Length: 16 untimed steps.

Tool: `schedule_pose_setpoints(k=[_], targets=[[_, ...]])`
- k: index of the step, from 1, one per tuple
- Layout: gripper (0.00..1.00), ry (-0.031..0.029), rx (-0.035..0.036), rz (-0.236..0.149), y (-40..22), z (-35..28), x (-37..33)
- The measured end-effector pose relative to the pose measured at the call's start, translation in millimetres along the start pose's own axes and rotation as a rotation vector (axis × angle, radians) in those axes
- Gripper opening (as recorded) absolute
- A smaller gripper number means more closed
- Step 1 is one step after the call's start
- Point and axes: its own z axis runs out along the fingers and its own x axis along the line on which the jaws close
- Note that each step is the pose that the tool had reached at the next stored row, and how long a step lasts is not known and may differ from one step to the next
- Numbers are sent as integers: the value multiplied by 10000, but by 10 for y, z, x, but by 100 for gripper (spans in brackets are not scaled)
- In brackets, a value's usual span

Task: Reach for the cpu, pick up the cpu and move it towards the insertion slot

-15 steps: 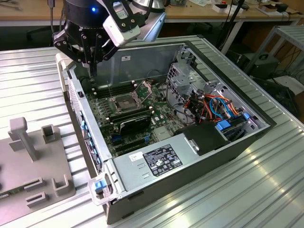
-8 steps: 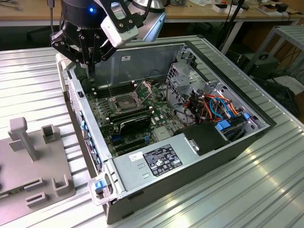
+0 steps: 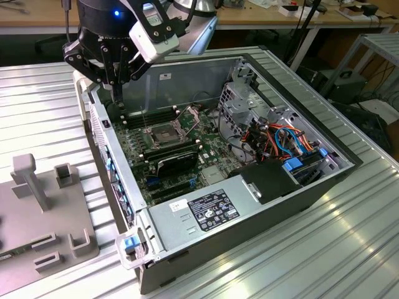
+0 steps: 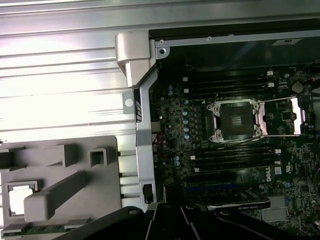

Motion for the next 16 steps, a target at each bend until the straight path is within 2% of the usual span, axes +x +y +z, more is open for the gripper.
schedule_pose_setpoints(k=[16], targets=[[11,56,4,2,-6,8,80]])
